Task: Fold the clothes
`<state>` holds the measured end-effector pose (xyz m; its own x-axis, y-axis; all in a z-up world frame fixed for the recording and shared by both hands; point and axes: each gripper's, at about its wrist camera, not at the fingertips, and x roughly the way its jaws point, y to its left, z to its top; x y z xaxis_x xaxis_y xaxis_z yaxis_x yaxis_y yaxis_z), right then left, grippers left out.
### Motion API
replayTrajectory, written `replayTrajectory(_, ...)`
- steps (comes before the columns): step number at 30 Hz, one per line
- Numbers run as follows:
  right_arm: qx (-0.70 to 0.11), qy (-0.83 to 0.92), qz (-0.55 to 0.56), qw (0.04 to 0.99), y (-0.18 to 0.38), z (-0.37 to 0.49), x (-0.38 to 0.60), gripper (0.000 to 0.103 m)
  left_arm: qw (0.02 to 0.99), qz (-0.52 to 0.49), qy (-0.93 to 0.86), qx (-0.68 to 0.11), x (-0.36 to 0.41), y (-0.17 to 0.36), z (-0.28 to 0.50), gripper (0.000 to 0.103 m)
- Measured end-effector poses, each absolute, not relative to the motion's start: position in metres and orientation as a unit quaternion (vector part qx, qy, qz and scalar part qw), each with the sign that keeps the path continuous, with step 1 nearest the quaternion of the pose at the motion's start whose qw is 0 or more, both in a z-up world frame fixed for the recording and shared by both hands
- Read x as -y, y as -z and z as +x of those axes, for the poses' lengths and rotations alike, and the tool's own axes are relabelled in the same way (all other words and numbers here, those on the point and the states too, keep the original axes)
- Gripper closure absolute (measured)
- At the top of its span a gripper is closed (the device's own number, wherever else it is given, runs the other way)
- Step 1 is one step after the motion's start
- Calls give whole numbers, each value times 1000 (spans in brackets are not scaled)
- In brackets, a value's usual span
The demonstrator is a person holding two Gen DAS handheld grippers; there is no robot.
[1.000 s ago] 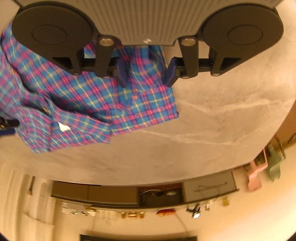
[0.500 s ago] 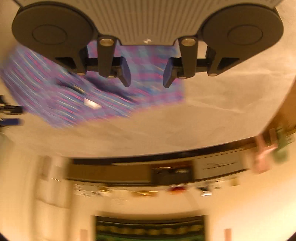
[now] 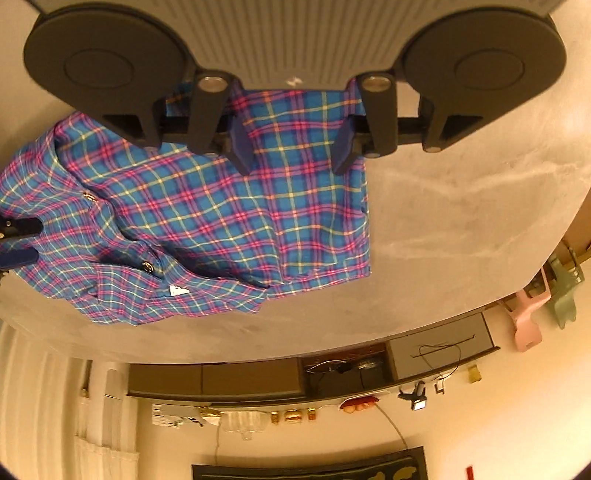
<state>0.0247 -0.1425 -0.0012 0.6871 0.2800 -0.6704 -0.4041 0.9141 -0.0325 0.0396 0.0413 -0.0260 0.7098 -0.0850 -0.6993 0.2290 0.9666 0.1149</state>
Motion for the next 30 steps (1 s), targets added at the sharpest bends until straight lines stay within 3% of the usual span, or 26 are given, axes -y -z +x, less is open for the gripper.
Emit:
replayTrajectory(10, -350, -72, -89, 930, -5, 7, 201, 47, 928, 31, -25, -371, -66, 3, 23, 57)
replayTrajectory(14, -337, -19, -71, 938, -26, -30, 220, 44, 935, 36, -16, -353, -58, -18, 1, 37)
replayTrajectory(16, -319, -38, -55, 945, -38, -52, 210, 32, 938, 36, -7, -346, -47, -23, -9, 32)
replayTrajectory(19, -298, -74, -47, 950, -46, -79, 186, 21, 938, 39, 8, -343, -25, -28, -12, 22)
replayTrajectory(23, -297, -102, -59, 948, -42, -99, 154, 20, 937, 46, 24, -345, 1, -28, -15, 10)
replayTrajectory(30, -307, -94, -49, 946, -42, -98, 146, 18, 932, 32, 35, -359, 20, -19, -24, 1)
